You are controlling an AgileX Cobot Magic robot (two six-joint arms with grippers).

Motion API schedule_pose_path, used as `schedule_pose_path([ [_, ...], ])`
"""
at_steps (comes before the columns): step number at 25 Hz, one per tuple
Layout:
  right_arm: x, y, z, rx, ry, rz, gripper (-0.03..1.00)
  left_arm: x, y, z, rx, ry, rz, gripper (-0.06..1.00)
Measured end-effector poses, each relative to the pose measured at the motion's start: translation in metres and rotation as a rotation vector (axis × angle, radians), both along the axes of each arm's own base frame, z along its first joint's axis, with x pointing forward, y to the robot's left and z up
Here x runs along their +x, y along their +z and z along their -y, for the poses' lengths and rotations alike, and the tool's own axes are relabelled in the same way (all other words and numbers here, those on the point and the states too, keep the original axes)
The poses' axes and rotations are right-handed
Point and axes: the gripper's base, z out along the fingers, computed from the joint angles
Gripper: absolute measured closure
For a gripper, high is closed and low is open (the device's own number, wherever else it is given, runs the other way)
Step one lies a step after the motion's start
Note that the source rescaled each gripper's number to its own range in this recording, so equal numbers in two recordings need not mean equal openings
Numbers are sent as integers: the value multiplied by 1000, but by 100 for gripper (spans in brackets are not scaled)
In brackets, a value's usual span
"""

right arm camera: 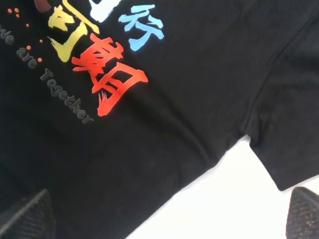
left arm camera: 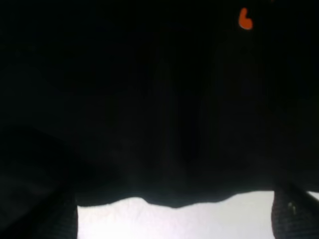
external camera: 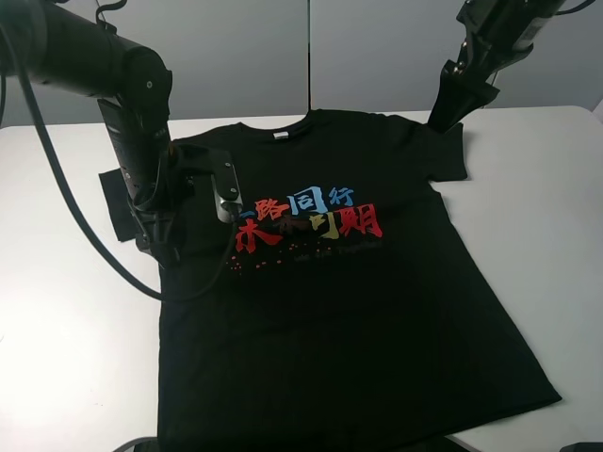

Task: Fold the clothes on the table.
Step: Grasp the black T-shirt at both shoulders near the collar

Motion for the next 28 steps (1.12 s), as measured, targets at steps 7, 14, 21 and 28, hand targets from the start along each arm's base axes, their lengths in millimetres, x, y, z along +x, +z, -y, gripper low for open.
schedule_pose_path([
  [7, 3, -4, 0, -3, -2, 1, -3, 0, -17, 0, 17, -2, -35, -6],
  [14, 6, -11, -1, -6, -2, -17, -3, 1, -32, 1, 33, -2, -64, -6],
  [21, 7, -11, -1, -4, -6, 0, -3, 3, -33, 2, 29, 0, -55, -5],
  [28, 8, -12, -3, 15, -11, -1, -3, 3, -33, 2, 29, -4, -48, -3],
])
